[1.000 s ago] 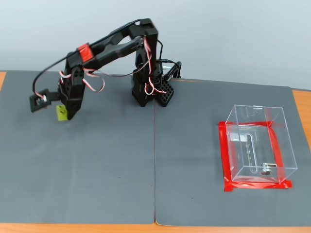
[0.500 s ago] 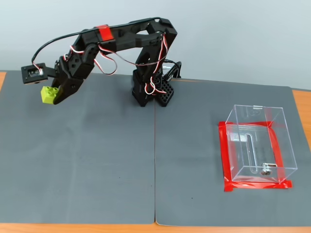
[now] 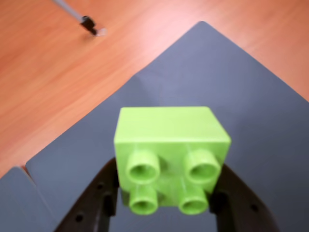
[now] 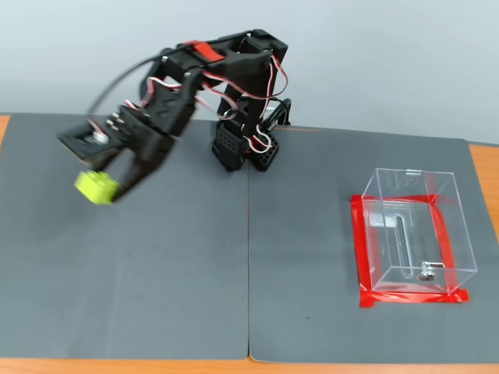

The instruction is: Pick the green lego block and place it into the transparent box

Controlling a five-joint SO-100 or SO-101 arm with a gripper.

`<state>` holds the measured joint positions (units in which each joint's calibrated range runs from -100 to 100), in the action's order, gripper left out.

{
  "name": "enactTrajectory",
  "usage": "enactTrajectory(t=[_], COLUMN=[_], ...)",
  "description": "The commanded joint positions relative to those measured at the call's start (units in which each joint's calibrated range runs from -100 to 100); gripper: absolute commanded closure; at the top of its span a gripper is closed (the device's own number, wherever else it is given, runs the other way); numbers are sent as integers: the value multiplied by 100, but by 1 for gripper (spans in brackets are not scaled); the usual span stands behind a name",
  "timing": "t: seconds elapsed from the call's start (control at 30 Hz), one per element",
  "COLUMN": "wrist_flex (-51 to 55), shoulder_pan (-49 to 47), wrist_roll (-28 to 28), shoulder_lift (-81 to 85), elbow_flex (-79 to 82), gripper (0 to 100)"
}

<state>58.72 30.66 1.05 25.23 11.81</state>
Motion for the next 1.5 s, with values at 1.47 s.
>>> enactTrajectory(t=[1.47], wrist_flex=[986], shoulder_pan=[-7888], wrist_roll=[-3], shoulder_lift=[-357], elbow_flex=[-1140], gripper=[89])
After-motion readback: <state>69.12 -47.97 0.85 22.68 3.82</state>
